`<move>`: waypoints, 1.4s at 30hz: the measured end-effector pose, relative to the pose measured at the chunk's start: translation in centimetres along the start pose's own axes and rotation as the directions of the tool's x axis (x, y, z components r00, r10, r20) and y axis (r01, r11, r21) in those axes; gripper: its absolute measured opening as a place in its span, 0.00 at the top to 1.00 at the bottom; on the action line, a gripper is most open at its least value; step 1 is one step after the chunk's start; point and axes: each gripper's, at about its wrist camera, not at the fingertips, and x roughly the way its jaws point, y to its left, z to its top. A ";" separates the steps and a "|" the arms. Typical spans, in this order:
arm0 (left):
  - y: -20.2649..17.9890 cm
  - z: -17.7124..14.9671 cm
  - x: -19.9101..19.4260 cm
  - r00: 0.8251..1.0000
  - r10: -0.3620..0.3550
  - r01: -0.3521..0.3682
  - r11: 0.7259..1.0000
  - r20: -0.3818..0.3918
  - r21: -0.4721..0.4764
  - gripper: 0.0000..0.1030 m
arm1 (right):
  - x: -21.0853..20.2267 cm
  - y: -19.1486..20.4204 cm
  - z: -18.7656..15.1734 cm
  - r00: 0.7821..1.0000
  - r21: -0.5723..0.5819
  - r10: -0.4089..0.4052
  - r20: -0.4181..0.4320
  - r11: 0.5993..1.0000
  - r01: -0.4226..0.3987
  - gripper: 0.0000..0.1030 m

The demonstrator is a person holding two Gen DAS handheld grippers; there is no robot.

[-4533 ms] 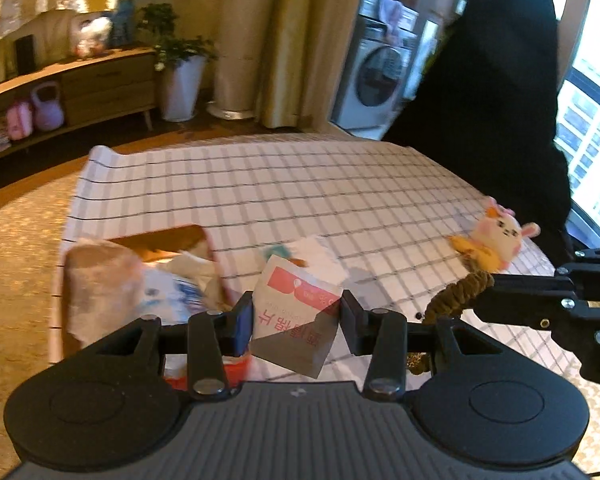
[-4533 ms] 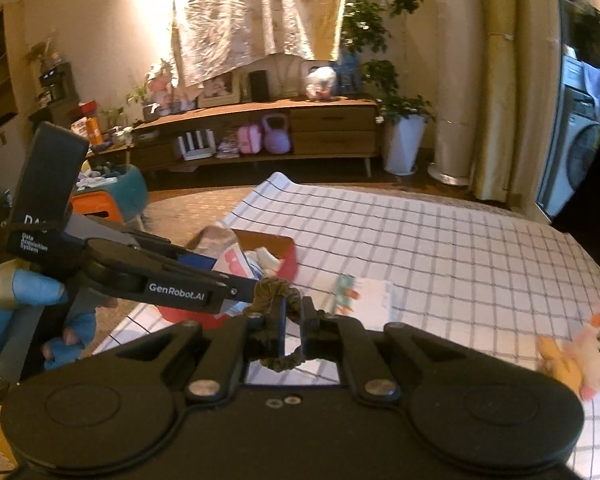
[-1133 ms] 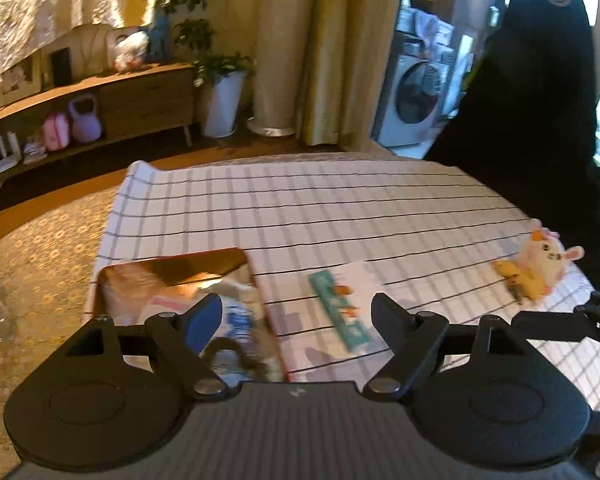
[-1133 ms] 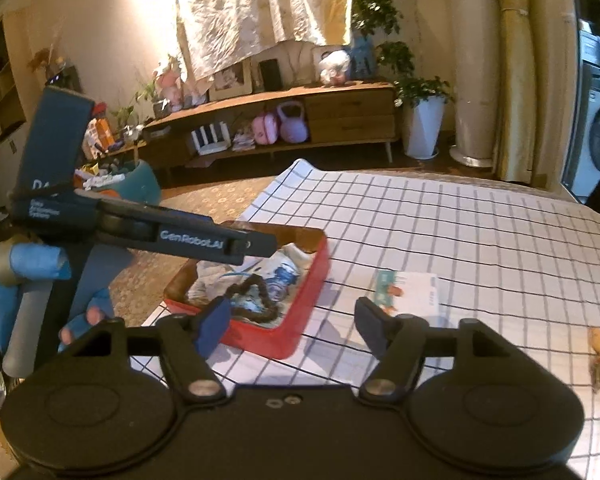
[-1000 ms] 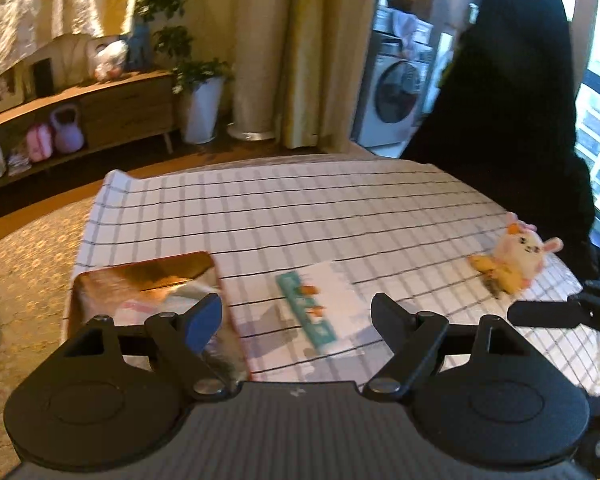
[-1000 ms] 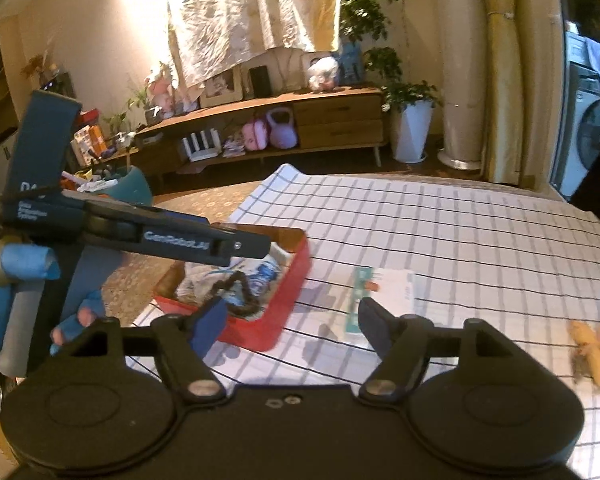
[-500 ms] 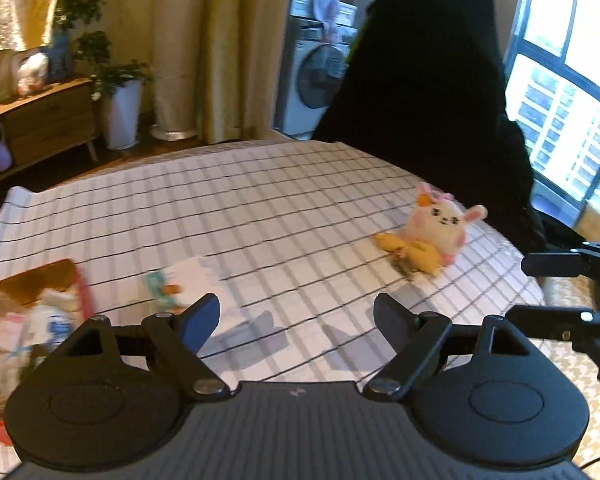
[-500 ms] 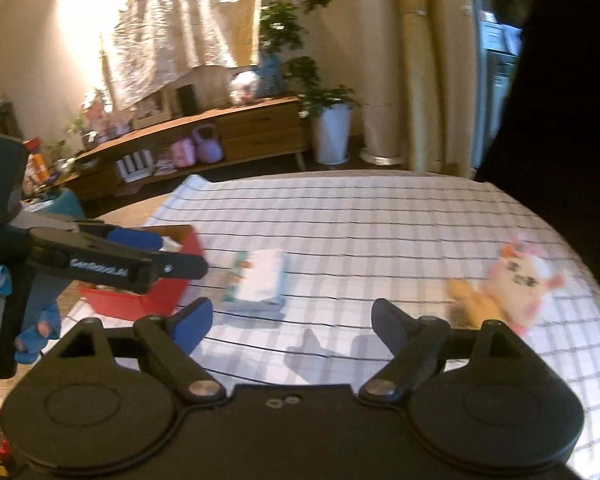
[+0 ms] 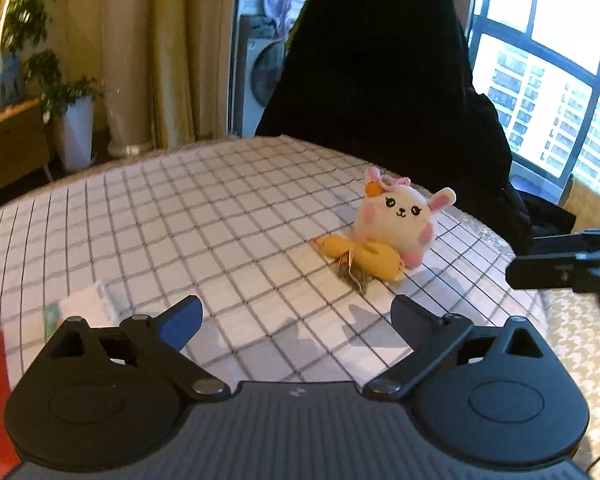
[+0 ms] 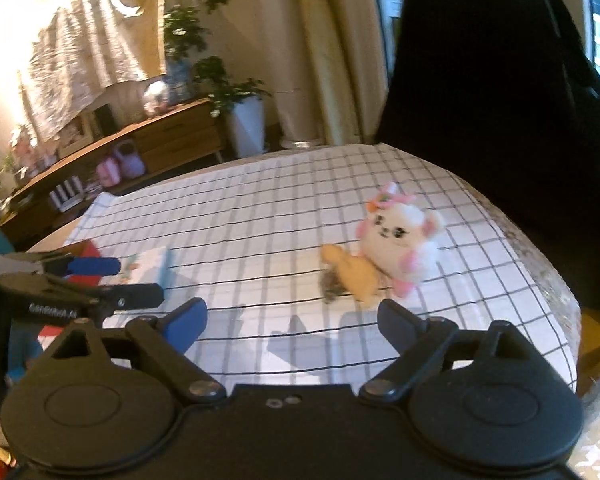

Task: Organize soft objects
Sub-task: 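Withdraw both grippers and move them toward the plush bunny and banana plush, then grasp the small clear bag with the left gripper while the right gripper grasps the yellow banana plush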

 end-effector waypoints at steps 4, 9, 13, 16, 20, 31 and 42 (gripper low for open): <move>-1.0 0.1 2.4 1.000 -0.014 0.014 1.000 0.010 0.020 0.02 | 2.0 -2.0 0.3 0.999 0.069 -0.023 -0.022 0.997 0.024 0.10; -2.3 0.0 5.6 1.000 -0.021 0.021 1.000 -0.003 0.013 0.02 | 4.8 -3.6 0.9 0.998 0.133 -0.047 -0.045 0.990 0.052 0.10; -2.8 -0.1 8.0 0.998 -0.057 0.056 0.998 -0.025 -0.029 0.02 | 7.2 -4.2 1.5 0.997 0.173 -0.053 -0.065 0.983 0.063 0.11; -3.2 -0.2 9.3 0.998 -0.052 0.051 0.998 -0.023 -0.032 0.02 | 8.9 -4.4 2.0 0.995 0.207 -0.058 -0.077 0.976 0.073 0.12; -3.2 -0.4 10.9 0.998 -0.058 0.056 0.997 -0.027 -0.047 0.02 | 11.0 -5.2 2.4 0.993 0.274 -0.045 -0.106 0.959 0.072 0.16; -3.2 -0.4 14.9 0.998 -0.032 0.030 0.999 -0.058 -0.035 0.02 | 15.0 -7.5 1.9 0.987 0.432 -0.037 -0.153 0.896 0.101 0.33; -4.1 -0.2 17.8 0.997 -0.049 0.051 0.998 -0.067 0.027 0.14 | 16.4 -8.1 0.9 0.986 0.486 -0.052 -0.159 0.865 0.124 0.46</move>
